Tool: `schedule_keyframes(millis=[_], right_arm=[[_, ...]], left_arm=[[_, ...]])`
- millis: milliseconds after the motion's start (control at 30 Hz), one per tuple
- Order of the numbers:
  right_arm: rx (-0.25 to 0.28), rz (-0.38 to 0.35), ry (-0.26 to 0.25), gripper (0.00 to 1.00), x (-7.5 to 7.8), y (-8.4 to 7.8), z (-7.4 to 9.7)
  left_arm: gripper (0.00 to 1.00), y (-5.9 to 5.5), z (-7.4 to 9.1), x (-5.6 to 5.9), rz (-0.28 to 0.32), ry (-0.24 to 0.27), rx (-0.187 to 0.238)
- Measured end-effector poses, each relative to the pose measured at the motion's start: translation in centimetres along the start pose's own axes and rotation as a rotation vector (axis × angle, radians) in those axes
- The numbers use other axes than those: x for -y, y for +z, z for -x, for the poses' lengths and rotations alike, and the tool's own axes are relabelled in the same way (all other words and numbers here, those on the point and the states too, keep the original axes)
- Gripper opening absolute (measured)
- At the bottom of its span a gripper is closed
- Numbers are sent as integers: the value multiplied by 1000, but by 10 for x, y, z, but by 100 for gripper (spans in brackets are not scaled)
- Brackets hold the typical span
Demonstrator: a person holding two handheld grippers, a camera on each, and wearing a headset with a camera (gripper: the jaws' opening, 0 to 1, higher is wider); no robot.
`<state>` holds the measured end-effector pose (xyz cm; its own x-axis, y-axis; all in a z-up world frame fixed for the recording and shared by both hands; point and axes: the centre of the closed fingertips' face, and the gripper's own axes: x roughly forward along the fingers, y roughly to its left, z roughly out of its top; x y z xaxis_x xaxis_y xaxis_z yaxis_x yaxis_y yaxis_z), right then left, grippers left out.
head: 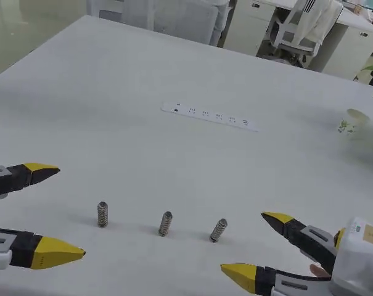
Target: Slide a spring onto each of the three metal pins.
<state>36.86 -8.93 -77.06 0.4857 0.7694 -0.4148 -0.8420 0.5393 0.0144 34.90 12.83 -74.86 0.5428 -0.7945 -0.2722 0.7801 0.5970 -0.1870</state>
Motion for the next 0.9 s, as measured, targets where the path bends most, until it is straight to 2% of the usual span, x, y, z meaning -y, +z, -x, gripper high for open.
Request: schedule_keyframes(millis=[67, 233, 333, 533, 667, 767, 900], right_arm=[[-4, 2, 4, 74, -2, 0, -3], [-6, 2, 21, 74, -6, -2, -5], [-27, 21, 22, 74, -3, -7, -2], [-36, 47, 9, 74, 7, -5, 8], [-23, 35, 1, 74, 11, -1, 9], [-2, 28, 4, 74, 6, 4, 5], [1, 24, 14, 74, 1, 2, 0]], left_arm=[[98, 0, -3, 1, -9, -5, -9], [98, 3, -3, 2, -6, -6, 0], [98, 1, -2, 1, -7, -4, -8], [98, 0, -1, 0, -5, 4, -6], [98, -1, -1, 0, -5, 5, -7], [98, 0, -3, 1, -5, 5, -6], [98, -1, -3, 1, -4, 6, -4]])
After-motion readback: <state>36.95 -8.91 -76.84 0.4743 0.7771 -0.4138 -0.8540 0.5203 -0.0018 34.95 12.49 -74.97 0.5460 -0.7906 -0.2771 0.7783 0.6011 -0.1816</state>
